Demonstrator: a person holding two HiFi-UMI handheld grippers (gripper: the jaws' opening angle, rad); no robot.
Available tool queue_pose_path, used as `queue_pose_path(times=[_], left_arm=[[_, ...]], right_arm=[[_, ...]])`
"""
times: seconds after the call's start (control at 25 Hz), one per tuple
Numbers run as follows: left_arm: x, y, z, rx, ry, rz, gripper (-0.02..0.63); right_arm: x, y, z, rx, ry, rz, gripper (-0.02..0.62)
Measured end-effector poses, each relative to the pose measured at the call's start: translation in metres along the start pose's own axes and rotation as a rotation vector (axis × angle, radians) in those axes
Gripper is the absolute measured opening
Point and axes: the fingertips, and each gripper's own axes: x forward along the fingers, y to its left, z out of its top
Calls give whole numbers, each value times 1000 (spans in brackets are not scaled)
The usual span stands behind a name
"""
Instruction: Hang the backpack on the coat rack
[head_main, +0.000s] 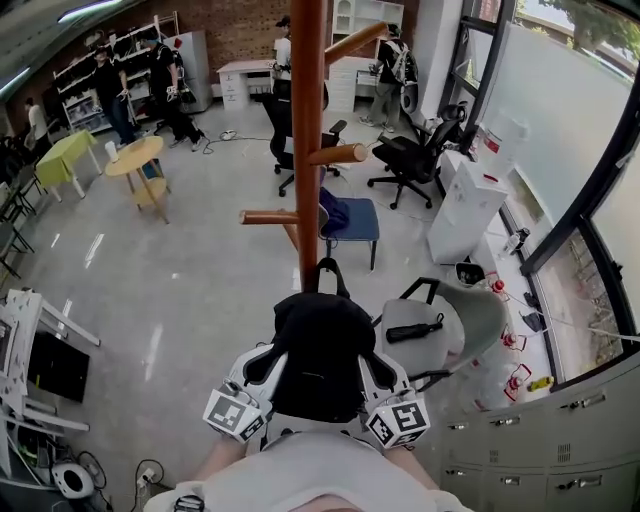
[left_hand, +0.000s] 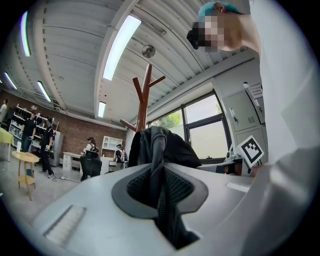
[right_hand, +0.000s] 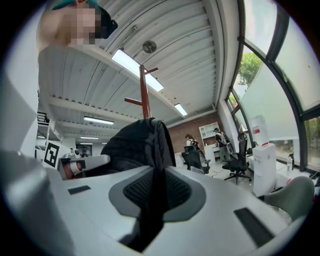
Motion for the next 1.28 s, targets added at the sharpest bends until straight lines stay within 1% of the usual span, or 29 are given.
queue_pose_path(times=[0.32, 0.6, 0.96, 1.28], left_arm=[[1, -18, 12, 39, -10, 70, 46], [-2, -28, 35, 85, -51, 89, 46], [-3, -41, 75, 160, -138, 78, 46], [-2, -38, 115, 158, -197, 51, 46]], right_arm=[[-5, -9, 12, 0, -14, 71, 52], [-7, -5, 36, -27, -57, 112, 53], [-16, 0, 77, -72, -148, 153, 52], [-13, 9, 118, -91, -199, 172, 52]])
